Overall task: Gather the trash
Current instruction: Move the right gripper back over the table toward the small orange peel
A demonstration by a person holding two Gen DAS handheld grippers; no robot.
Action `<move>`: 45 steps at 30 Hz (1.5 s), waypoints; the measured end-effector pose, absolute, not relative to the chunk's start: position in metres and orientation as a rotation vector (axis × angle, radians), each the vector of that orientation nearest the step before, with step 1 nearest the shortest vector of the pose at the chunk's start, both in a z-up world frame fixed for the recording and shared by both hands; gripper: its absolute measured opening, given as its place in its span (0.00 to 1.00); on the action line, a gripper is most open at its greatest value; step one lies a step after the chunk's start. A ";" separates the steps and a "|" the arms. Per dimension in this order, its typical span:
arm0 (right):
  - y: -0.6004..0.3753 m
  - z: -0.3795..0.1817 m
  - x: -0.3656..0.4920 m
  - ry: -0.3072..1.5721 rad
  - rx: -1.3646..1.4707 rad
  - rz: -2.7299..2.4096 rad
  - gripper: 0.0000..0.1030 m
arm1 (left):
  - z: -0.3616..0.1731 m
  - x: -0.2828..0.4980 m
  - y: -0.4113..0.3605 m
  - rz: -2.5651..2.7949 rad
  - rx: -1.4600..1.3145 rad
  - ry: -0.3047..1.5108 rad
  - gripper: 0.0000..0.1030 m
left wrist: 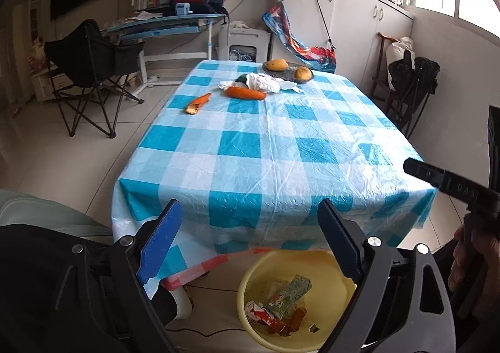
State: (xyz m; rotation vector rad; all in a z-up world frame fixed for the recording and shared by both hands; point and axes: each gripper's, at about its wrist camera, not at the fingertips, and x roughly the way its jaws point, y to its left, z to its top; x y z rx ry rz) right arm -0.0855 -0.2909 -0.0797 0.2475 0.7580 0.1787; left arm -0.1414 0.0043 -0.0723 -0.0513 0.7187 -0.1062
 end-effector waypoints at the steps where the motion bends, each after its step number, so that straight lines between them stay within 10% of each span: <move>1: -0.288 -0.081 -0.084 0.758 0.234 0.176 0.77 | -0.071 -0.141 0.008 -0.094 -0.068 0.714 0.85; 45: -0.200 -0.088 -0.067 0.797 -0.025 0.229 0.83 | -0.044 -0.141 0.043 -0.127 -0.266 0.575 0.93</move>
